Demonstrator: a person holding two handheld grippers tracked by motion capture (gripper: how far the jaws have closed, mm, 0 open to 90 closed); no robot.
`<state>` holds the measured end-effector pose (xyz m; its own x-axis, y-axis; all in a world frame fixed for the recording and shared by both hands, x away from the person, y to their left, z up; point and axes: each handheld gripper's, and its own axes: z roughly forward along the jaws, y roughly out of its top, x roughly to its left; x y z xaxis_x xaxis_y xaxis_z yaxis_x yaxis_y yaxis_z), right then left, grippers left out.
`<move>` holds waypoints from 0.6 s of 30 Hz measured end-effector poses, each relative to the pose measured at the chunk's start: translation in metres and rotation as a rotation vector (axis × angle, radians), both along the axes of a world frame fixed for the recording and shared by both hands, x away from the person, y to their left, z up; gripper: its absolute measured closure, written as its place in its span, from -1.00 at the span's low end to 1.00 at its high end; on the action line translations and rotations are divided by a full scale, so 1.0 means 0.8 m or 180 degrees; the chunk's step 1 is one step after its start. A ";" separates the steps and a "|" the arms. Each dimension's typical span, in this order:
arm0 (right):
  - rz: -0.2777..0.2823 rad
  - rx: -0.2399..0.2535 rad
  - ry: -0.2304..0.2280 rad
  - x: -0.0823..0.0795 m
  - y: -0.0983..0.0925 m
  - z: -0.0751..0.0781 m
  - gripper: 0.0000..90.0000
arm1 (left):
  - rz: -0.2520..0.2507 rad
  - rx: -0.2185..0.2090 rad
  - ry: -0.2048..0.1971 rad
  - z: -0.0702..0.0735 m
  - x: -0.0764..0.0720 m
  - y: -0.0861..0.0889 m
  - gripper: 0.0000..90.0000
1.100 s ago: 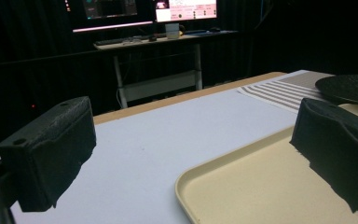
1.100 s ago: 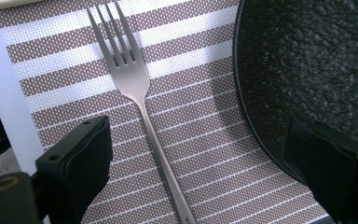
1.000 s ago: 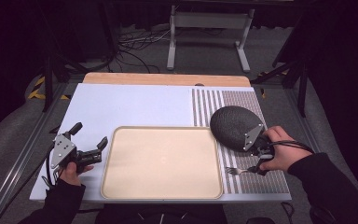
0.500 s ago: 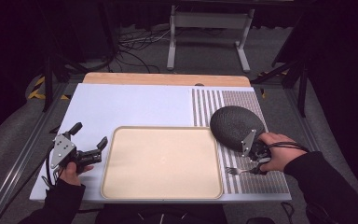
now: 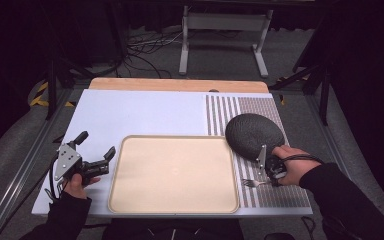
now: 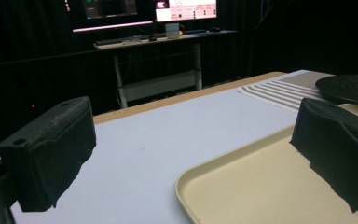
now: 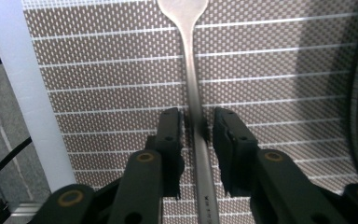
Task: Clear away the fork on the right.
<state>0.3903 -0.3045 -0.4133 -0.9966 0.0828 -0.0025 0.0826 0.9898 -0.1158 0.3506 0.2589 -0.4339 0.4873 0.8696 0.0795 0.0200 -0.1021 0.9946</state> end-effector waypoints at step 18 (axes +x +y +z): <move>0.0345 -0.0147 0.0011 0.000 0.005 0.001 0.87 | 0.0004 0.0006 -0.0003 0.000 0.000 0.001 -0.99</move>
<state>0.3903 -0.3004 -0.4126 -0.9997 -0.0256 -0.0002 -0.0252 0.9866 -0.1615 0.3505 0.2594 -0.4337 0.4861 0.8701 0.0817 0.0192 -0.1041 0.9944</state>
